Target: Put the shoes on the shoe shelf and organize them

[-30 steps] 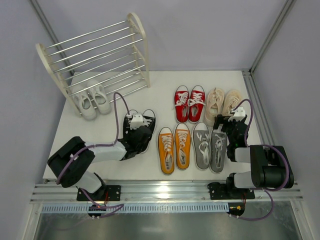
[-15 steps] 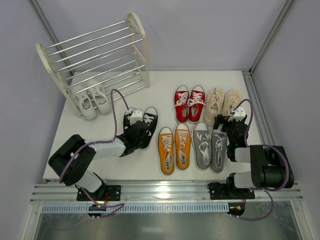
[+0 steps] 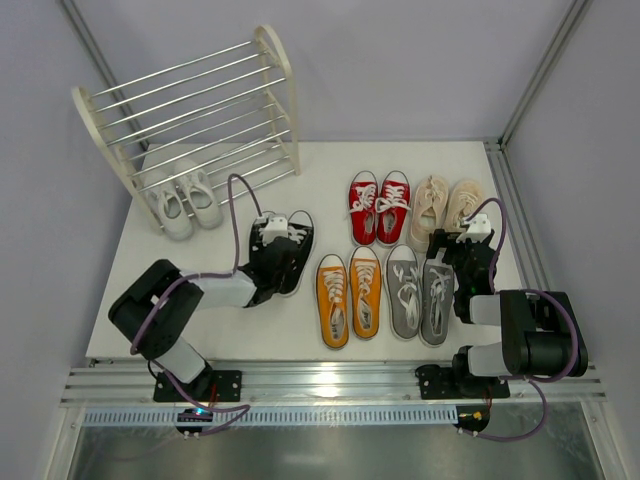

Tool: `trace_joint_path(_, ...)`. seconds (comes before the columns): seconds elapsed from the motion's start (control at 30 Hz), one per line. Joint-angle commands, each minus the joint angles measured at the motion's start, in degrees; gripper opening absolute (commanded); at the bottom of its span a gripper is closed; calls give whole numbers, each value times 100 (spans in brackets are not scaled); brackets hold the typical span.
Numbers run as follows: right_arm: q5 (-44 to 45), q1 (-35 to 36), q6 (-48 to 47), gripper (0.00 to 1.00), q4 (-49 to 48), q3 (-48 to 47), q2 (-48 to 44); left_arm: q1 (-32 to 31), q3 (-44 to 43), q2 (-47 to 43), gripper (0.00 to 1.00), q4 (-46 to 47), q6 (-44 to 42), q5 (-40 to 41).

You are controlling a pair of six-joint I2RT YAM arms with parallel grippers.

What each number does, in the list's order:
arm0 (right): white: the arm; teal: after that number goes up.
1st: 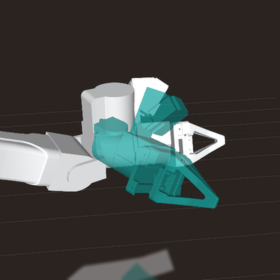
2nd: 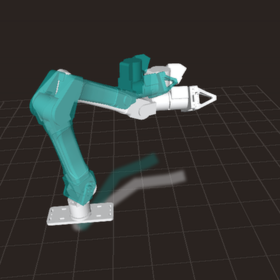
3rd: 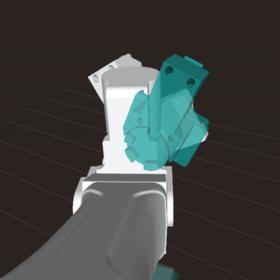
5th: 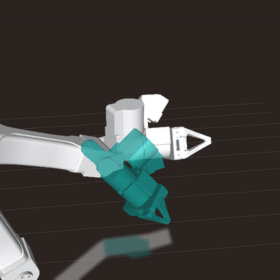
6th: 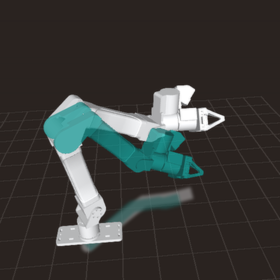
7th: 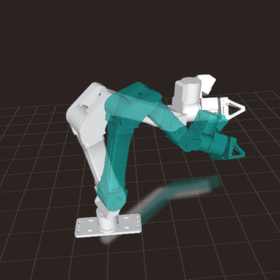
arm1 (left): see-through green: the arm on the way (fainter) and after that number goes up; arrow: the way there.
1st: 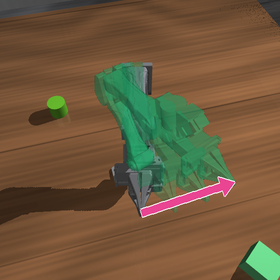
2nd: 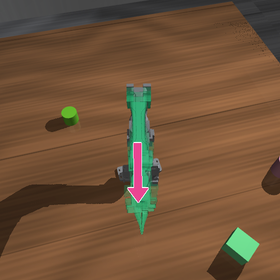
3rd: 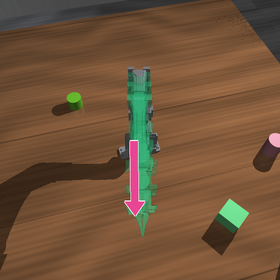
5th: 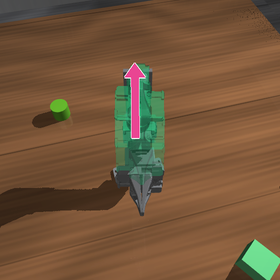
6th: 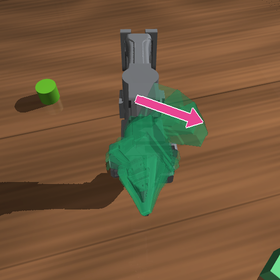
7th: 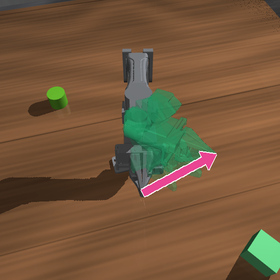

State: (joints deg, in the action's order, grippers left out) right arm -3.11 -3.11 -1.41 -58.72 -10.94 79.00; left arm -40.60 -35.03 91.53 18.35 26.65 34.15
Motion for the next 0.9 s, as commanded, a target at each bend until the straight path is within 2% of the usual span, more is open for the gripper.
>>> trace_joint_path(0.0,-23,13,44,97,-483,-101,-78,166,-505,-178,0,-277,77,371)
trace_joint_path(0.1,-22,4,44,97,-491,-101,-78,184,-803,-293,0,-323,-37,882)
trace_joint_path(0.4,-14,4,36,97,-491,-101,-78,641,-1735,76,0,-165,59,1112)
trace_joint_path(0.57,-14,13,44,97,-491,-101,-78,667,-1683,-56,0,142,-11,1277)
trace_joint_path(0.63,-14,13,44,97,-491,-93,-78,676,-1648,-30,0,537,-282,1444)
trace_joint_path(0.87,-22,4,44,97,-491,-101,-69,1149,-1920,348,0,1241,-372,998)
